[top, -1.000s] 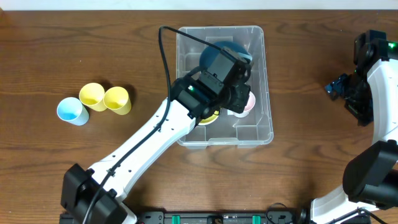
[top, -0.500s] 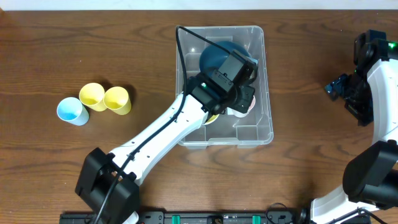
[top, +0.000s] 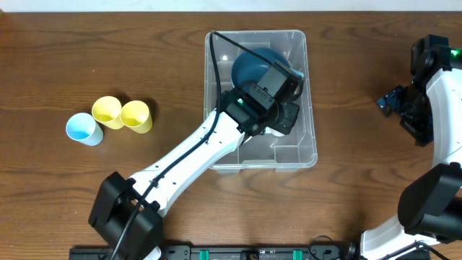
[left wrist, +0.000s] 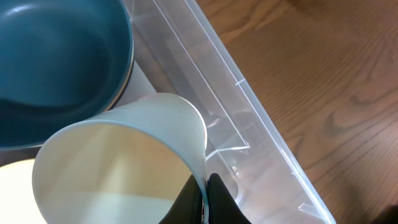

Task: Pack container
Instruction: 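Carry the white cup into the bin and drop it onto the pink cup, then retract the left gripper to the yellow cups, then grasp a yellow cup with the left gripper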

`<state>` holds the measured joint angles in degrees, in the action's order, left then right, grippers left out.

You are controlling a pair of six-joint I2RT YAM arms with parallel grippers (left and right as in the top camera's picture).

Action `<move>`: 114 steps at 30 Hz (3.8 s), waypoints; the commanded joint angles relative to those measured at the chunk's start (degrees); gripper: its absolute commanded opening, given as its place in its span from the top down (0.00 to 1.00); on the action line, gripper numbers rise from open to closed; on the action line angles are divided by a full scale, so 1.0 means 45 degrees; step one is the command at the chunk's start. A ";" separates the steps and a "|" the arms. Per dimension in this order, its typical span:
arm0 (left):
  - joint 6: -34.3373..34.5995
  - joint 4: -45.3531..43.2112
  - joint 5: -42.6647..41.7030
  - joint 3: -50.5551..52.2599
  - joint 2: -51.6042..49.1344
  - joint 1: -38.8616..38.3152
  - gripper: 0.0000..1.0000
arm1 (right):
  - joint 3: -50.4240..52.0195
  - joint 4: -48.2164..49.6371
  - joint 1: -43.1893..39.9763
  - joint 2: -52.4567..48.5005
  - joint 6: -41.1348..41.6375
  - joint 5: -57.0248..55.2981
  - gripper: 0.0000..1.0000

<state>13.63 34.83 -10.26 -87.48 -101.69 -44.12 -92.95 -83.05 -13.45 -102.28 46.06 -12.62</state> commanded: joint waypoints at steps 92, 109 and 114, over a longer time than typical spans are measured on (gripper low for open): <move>-0.0442 0.5688 0.1506 -0.0423 -0.2380 0.9500 0.93 | 0.0005 0.0000 -0.0068 -0.0058 0.0131 -0.0136 0.01; -0.0452 0.5673 -0.0525 -0.1846 0.2220 0.6373 0.94 | 0.0005 -0.0005 -0.0068 -0.0058 0.0136 -0.0136 0.01; -0.0442 0.4653 0.0996 -0.1880 0.3143 0.2793 0.94 | 0.0005 0.0000 -0.0073 -0.0058 0.0136 -0.0136 0.01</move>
<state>11.77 56.62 -9.87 -95.37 -88.44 -24.49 -92.92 -83.05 -13.45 -102.28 46.06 -12.62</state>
